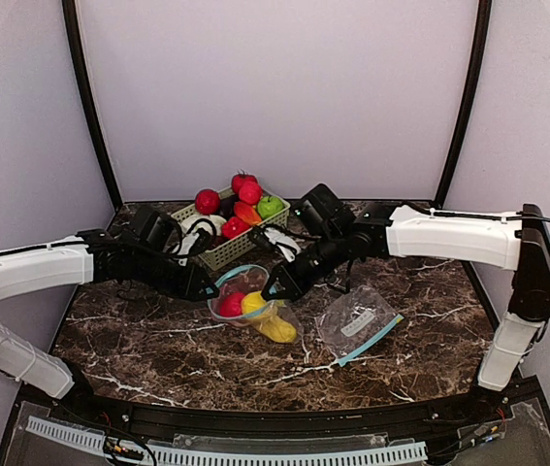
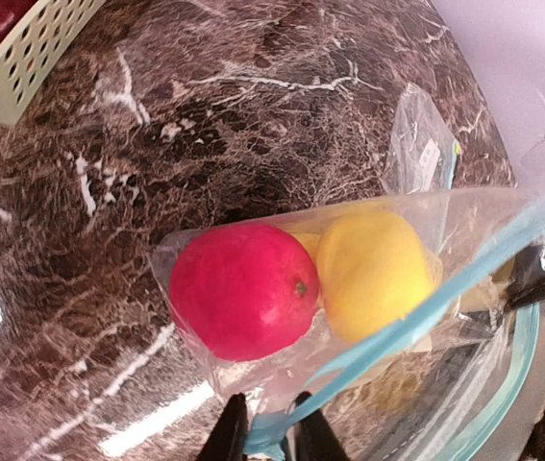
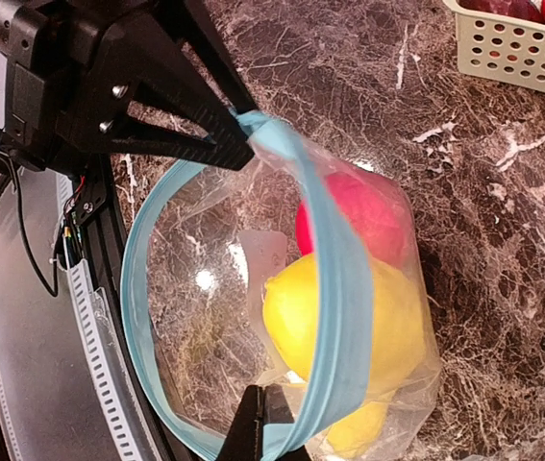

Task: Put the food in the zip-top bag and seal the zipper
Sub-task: Adjust the zipper food storage bag at the center of the board.

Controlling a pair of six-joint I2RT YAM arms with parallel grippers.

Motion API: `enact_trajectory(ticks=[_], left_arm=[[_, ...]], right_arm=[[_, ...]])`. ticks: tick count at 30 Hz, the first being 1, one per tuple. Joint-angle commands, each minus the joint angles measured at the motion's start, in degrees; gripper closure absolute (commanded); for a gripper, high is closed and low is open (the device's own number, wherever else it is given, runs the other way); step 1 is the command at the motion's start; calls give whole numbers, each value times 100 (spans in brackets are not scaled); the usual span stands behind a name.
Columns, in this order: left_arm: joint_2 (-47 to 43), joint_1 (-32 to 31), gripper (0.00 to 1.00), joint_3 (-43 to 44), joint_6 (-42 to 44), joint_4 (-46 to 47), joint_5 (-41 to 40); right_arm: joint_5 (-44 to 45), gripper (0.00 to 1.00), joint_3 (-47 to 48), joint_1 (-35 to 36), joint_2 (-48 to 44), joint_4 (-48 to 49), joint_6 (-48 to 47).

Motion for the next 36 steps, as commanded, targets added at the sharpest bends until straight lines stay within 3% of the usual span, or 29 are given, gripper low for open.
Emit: enact_trajectory(ticks=[1, 3, 13, 20, 27, 29, 33, 36], left_arm=[[-218, 21, 95, -63, 1, -59, 95], [-324, 19, 99, 41, 73, -169, 128], [-802, 9, 99, 247, -91, -17, 831], [-612, 10, 99, 266, 43, -710, -174], [-562, 7, 96, 316, 106, -684, -145], [-585, 7, 85, 367, 119, -696, -143], [-654, 14, 44, 683, 271, -897, -305], [-572, 8, 30, 1360, 491, -1531, -1051]], right_arm=[[173, 100, -58, -126, -166, 178, 163], [273, 100, -87, -215, -198, 117, 227], [876, 100, 31, -389, 136, -279, 415], [791, 100, 175, -389, 229, -289, 425], [516, 100, 177, -379, 247, -289, 402], [408, 100, 177, -381, 241, -245, 394], [197, 100, 189, -381, 216, -192, 359], [113, 100, 203, -375, 195, -156, 342]])
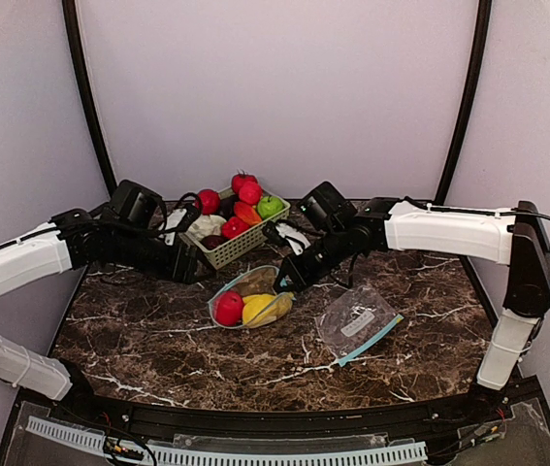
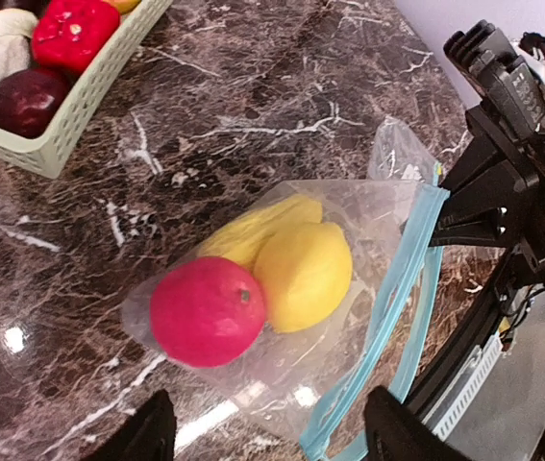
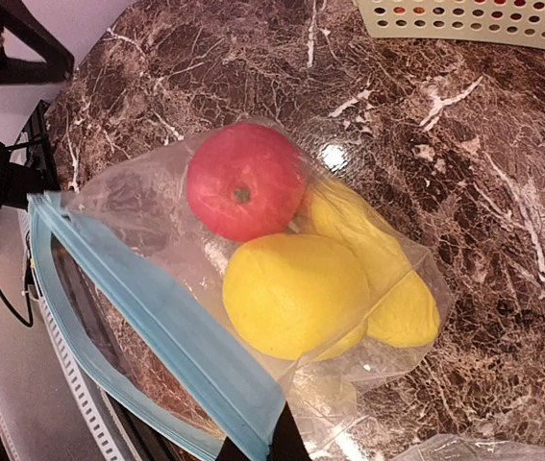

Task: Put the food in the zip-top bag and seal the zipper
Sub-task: Adjust the zipper food storage bag at the center of the board, then pick up the fake fruit from the bin.

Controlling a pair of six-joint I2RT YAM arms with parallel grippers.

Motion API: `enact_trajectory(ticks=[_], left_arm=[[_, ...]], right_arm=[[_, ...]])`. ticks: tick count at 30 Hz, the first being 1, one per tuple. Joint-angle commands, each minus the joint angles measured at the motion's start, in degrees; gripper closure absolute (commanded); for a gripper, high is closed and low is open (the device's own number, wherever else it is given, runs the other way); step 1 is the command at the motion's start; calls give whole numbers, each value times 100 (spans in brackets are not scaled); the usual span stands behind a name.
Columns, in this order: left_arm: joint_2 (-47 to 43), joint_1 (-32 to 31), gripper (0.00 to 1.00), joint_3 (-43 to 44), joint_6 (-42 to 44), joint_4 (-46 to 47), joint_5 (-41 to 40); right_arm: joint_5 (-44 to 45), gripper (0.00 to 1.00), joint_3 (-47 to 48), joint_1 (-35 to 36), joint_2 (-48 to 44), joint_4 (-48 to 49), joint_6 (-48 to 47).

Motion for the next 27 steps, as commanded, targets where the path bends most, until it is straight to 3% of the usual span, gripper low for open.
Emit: enact_trajectory(ticks=[1, 3, 7, 18, 27], left_arm=[[29, 8, 24, 933, 365, -976, -1238], [202, 90, 17, 1383, 548, -1204, -1783], [627, 579, 11, 1862, 728, -847, -1642], [2577, 1504, 8, 2800, 345, 525, -664], [4030, 1793, 8, 3799, 422, 683, -1033]], right_arm=[[-265, 100, 146, -1, 33, 89, -31], [-308, 100, 135, 2, 27, 113, -24], [-312, 100, 99, 2, 31, 176, -9], [-333, 100, 63, 2, 45, 294, 46], [-456, 100, 196, 2, 97, 370, 81]])
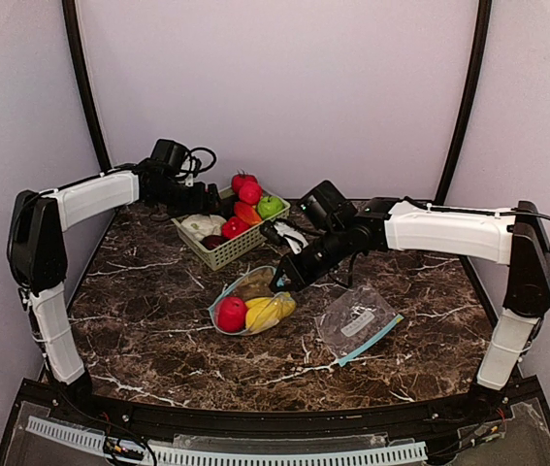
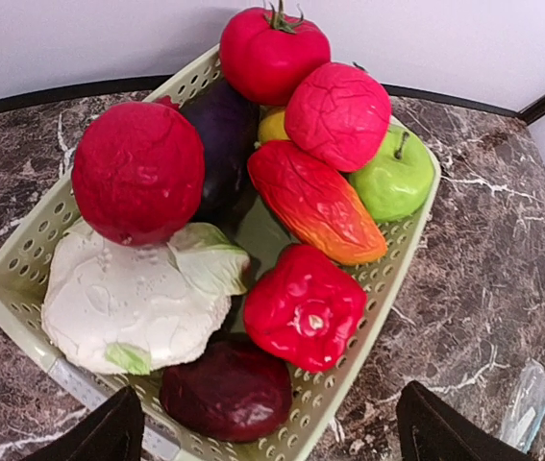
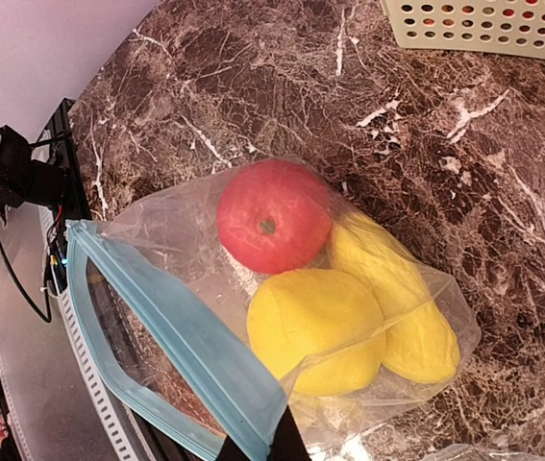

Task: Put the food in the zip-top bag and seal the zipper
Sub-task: Pick up the fake fruit from the bin.

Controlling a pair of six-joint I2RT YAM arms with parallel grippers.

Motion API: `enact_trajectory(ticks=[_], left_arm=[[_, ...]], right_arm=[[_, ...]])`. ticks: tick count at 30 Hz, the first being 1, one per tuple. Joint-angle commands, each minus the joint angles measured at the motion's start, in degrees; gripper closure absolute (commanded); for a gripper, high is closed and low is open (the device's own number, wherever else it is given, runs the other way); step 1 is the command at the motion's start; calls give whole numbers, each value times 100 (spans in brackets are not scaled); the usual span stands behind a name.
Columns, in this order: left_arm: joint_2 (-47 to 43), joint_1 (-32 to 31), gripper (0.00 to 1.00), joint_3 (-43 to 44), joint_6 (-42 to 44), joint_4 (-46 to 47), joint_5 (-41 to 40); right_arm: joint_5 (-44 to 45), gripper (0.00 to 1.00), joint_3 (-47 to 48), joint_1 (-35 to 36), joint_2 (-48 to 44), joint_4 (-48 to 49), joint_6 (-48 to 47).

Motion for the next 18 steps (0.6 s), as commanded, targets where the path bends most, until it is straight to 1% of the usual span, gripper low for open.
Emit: enact_trajectory(ticks=[1, 7, 11, 18], left_arm=[[352, 168, 8, 428, -13, 232, -296], [1011, 259, 7, 1122, 88, 244, -751], [1389, 325, 5, 1452, 121, 275, -740], [1882, 363, 4, 1730, 188, 357, -796]], right_arm=[[-153, 100, 198, 2, 104, 261, 82], [-179, 100, 234, -3, 155, 279, 106], [-161, 100, 220, -3, 159, 262, 119], [-143, 100, 267, 2, 187, 235, 155]])
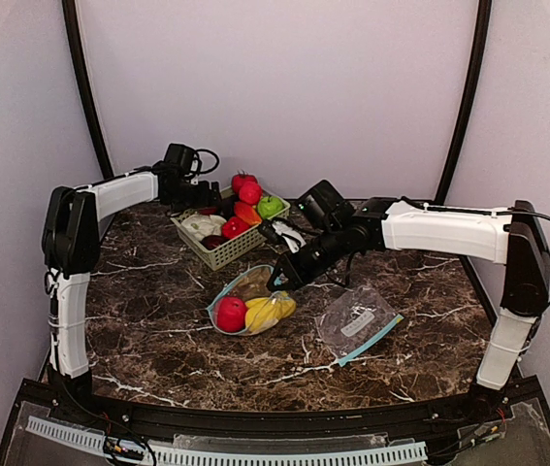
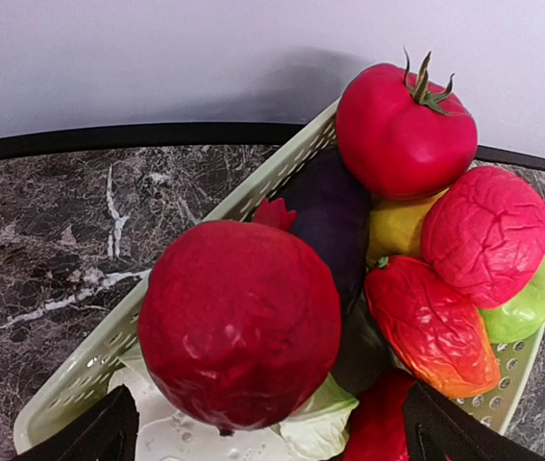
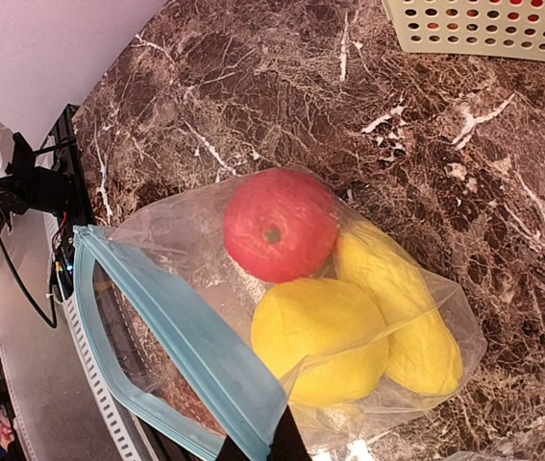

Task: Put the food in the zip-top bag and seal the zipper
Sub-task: Pick up the fake fruit from the bin.

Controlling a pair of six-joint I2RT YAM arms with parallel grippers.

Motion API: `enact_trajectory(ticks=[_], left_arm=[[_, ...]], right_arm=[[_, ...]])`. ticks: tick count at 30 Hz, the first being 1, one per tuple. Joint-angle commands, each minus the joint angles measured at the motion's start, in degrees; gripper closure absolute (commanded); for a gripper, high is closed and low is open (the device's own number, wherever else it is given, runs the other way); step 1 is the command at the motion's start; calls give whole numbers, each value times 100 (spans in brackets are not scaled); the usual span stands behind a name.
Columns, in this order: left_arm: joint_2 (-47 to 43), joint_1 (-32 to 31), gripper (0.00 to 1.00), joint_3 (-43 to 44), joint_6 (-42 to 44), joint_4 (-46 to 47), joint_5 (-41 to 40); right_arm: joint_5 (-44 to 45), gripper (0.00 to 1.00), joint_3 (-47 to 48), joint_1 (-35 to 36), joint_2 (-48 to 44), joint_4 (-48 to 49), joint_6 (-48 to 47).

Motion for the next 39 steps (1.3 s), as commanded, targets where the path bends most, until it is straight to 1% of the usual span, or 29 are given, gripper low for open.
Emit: enact_trajectory(ticks=[1, 6, 11, 14, 21, 27, 30, 31, 34, 35, 36, 37, 38, 39], left_arm=[[227, 48, 4, 256, 113, 69, -92], [417, 51, 5, 404, 199, 151, -103], [564, 51, 11, 539, 297, 153, -233], [625, 45, 13, 611, 338, 150, -324], [698, 48, 26, 707, 407, 94, -367], [657, 57, 30, 835, 435, -22, -415], [428, 51, 32, 754, 342, -12, -363], [328, 51, 33, 603, 316, 90, -332], [-454, 40, 35, -51, 182, 566, -116], [-879, 39, 35, -508, 153, 868, -63], [-1103, 41, 36, -756, 91, 1041, 96], [-1573, 42, 36, -1310, 63, 1413, 214], [-1815, 42, 37, -1933, 18, 1612, 483], [-2335, 38, 37, -2241, 9, 2026, 623]], right_arm=[[-63, 100, 190, 2, 92, 137, 58], [-48, 100, 160, 2, 76, 137, 96], [-70, 100, 142, 2, 81, 144, 107], [-55, 100, 156, 2, 77, 116, 103], [-28, 100, 153, 2, 41, 101, 106], [-24, 100, 140, 2, 13, 95, 113], [5, 100, 133, -2, -17, 96, 112], [18, 100, 133, 1, -23, 99, 112], [113, 100, 138, 3, -70, 93, 127], [135, 100, 144, 2, -83, 98, 130], [160, 100, 152, 1, -88, 99, 127], [165, 100, 168, 2, -100, 106, 136], [169, 100, 181, 2, -95, 102, 141], [158, 100, 202, 2, -88, 102, 139]])
